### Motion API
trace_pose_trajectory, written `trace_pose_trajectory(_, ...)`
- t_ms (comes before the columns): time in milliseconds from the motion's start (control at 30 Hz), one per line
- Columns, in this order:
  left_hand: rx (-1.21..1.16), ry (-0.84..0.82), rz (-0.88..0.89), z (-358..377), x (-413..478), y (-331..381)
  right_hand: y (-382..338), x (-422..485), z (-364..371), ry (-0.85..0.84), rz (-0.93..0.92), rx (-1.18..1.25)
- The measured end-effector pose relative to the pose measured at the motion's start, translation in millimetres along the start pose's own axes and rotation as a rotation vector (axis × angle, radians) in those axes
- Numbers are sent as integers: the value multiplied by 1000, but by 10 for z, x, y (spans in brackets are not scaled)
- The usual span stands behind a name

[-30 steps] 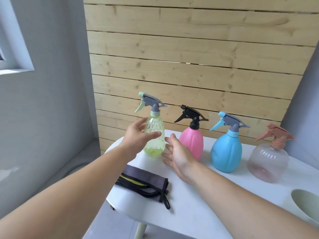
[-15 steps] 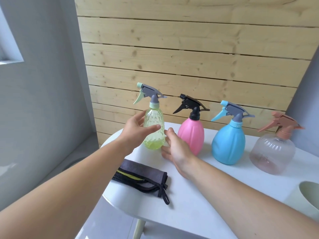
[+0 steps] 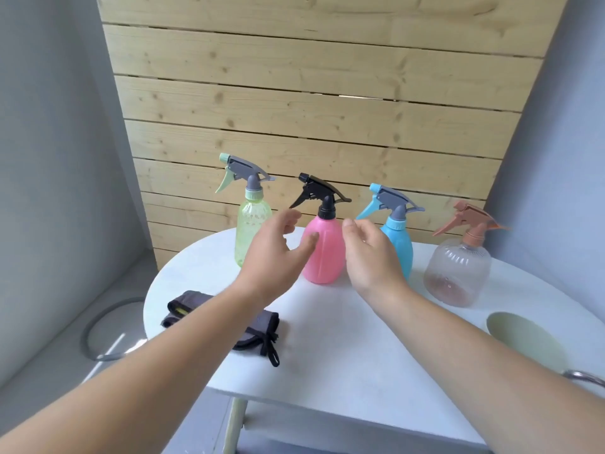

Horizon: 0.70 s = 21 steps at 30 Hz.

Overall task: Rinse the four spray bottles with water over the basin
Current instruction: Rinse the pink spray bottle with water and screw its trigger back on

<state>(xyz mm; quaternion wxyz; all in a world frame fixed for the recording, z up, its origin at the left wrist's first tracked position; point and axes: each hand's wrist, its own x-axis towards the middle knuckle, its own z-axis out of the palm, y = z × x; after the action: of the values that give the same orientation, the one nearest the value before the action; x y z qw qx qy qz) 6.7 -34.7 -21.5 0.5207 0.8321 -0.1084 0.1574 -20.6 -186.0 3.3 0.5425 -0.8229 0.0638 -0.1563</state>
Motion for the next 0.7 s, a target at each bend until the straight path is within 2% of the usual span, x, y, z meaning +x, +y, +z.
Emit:
trace_pose_trajectory(167, 126, -208, -149, 220, 170, 5, 22, 111, -17, -139, 21, 9)
trace_pose_trajectory(267, 104, -255, -171, 323, 257, -49, 31, 154, 23, -168, 15, 4)
trace_pose_trajectory(533, 64, -92, -89, 338, 101, -114, 59, 104, -99, -178, -5, 12)
trace_pose_trajectory(700, -46, -85, -47, 224, -337, 141, -64, -98, -365, -172, -48, 107)
